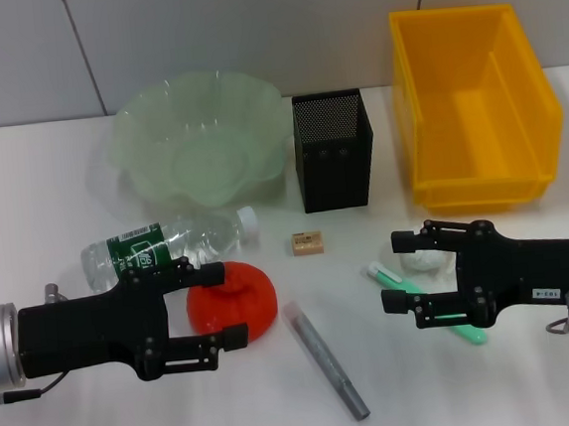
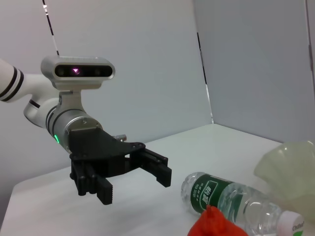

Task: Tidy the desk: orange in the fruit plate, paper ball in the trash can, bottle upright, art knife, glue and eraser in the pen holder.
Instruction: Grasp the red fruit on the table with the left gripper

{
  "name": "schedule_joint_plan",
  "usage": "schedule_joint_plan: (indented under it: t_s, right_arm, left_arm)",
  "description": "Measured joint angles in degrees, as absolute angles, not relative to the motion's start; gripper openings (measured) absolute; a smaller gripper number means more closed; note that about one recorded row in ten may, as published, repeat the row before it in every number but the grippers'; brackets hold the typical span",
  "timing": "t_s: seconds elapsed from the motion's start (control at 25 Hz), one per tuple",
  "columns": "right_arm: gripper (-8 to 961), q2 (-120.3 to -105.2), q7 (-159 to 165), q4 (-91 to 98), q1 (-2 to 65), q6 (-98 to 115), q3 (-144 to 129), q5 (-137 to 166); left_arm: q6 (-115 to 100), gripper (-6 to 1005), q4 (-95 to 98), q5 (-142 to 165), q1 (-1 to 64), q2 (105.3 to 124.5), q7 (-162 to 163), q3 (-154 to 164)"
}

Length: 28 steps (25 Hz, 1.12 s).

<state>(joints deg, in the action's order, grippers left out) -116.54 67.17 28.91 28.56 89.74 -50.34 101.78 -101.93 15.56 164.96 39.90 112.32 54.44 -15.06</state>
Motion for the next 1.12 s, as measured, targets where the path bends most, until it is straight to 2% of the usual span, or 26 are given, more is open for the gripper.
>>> schedule_joint_plan:
  t_s: [0.92,1.12]
  right_arm:
    - [821,-116.54,67.24,28.92,28.15,89.64,-50.13,101.78]
    - [821,-116.54,67.24,28.92,28.10,89.52,-50.09,101.77]
  left_arm:
    - [-99.49,825,15.64,164.97,40.39,112.33,54.30,-14.90]
    - [-94.34,822,16.89,164.24,41.60,113.51,53.79,-14.98]
